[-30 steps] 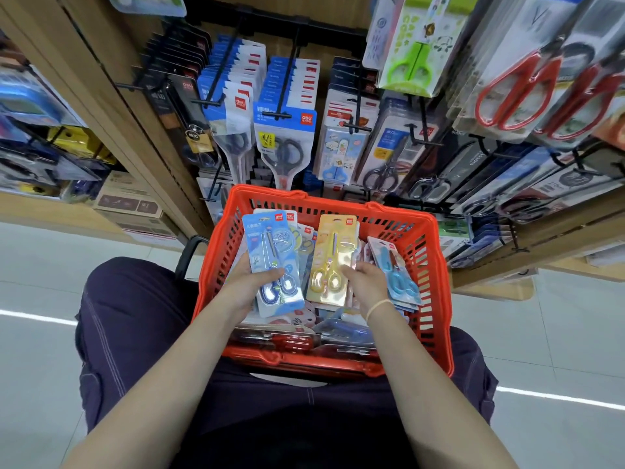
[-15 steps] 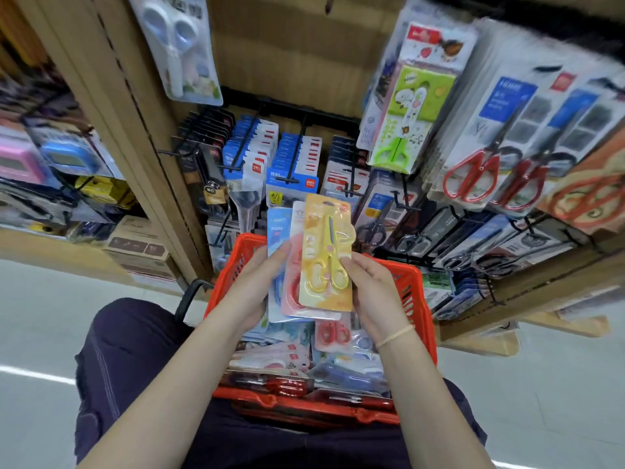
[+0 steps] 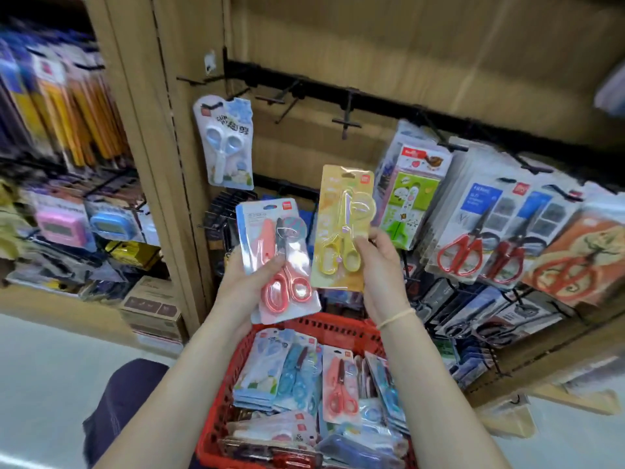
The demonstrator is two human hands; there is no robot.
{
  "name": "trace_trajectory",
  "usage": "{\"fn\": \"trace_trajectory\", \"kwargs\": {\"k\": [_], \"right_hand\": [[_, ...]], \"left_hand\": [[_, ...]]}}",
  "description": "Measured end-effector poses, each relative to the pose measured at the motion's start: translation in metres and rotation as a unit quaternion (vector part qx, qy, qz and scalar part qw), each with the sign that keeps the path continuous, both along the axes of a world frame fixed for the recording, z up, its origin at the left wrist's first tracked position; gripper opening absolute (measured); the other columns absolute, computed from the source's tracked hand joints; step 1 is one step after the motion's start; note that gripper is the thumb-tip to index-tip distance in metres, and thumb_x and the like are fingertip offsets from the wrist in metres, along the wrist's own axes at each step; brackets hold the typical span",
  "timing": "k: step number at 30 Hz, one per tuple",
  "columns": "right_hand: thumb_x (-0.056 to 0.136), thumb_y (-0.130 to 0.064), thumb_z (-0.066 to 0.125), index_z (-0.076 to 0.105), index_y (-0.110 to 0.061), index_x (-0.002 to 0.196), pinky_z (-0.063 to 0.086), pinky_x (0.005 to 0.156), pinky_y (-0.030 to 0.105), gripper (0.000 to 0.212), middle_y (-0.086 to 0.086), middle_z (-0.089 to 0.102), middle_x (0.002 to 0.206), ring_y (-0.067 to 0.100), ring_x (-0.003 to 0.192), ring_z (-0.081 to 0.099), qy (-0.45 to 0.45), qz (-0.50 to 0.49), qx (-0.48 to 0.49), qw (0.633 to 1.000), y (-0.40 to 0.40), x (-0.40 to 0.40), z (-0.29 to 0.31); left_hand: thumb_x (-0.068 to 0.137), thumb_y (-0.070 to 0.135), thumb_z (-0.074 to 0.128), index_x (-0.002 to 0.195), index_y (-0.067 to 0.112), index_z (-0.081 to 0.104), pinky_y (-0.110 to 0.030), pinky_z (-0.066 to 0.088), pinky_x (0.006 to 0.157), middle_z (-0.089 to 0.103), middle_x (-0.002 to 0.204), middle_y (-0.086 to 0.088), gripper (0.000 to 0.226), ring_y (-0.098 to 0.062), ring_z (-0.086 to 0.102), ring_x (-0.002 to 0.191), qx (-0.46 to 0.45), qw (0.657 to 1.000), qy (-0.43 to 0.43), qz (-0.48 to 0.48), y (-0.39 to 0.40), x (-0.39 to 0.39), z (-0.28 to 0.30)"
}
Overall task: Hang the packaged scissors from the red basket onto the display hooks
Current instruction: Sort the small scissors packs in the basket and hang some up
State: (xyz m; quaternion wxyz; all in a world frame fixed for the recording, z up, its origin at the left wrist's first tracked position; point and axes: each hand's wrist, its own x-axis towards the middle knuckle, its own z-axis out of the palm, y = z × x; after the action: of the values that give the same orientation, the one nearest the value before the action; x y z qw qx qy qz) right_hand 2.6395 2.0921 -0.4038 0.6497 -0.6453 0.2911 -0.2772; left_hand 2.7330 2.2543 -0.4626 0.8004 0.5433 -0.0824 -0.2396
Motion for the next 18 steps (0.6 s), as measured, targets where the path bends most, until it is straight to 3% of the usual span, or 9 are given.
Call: {"fn": "trace_trajectory", "kwargs": {"k": [5, 12, 15, 18], "right_hand": [[0.101, -0.023, 0.051, 0.061, -0.033, 0.092, 0.049, 0.076, 0.039, 0.017, -0.003, 0.07, 0.089, 0.024, 0.083, 0.064, -0.018, 0.002, -0.109, 0.994, -0.005, 0.018, 0.03], [0.104, -0.018, 0.046, 0.056, -0.02, 0.098, 0.039, 0.061, 0.025, 0.011, -0.004, 0.059, 0.078, 0.008, 0.067, 0.05, -0.019, -0.022, -0.151, 0.988, -0.003, 0.037, 0.036], [0.104, -0.019, 0.046, 0.055, -0.022, 0.097, 0.04, 0.066, 0.031, 0.012, 0.004, 0.059, 0.084, 0.015, 0.073, 0.052, -0.023, -0.028, -0.147, 0.988, -0.002, 0.038, 0.032], [0.104, -0.019, 0.046, 0.055, -0.024, 0.094, 0.038, 0.066, 0.032, 0.015, 0.006, 0.059, 0.082, 0.017, 0.072, 0.05, -0.027, -0.038, -0.133, 0.99, -0.001, 0.035, 0.03]], "left_hand": [[0.093, 0.012, 0.072, 0.129, 0.017, 0.057, -0.032, 0.059, 0.067, 0.073, 0.116, -0.01, 0.039, -0.018, 0.076, 0.088, -0.005, 0.999, -0.002, 0.048, 0.012, 0.014, 0.014], [0.092, 0.015, 0.073, 0.135, 0.019, 0.052, -0.039, 0.061, 0.077, 0.072, 0.12, -0.007, 0.048, -0.022, 0.075, 0.099, -0.019, 0.999, -0.008, 0.042, 0.014, 0.013, 0.025], [0.092, 0.015, 0.073, 0.132, 0.022, 0.054, -0.045, 0.062, 0.084, 0.073, 0.119, -0.006, 0.045, -0.024, 0.075, 0.101, -0.024, 0.999, -0.005, 0.038, 0.013, 0.012, 0.03], [0.092, 0.017, 0.073, 0.129, 0.026, 0.054, -0.041, 0.063, 0.082, 0.072, 0.118, -0.004, 0.043, -0.022, 0.075, 0.101, -0.03, 0.999, -0.01, 0.033, 0.013, 0.01, 0.033]]}}
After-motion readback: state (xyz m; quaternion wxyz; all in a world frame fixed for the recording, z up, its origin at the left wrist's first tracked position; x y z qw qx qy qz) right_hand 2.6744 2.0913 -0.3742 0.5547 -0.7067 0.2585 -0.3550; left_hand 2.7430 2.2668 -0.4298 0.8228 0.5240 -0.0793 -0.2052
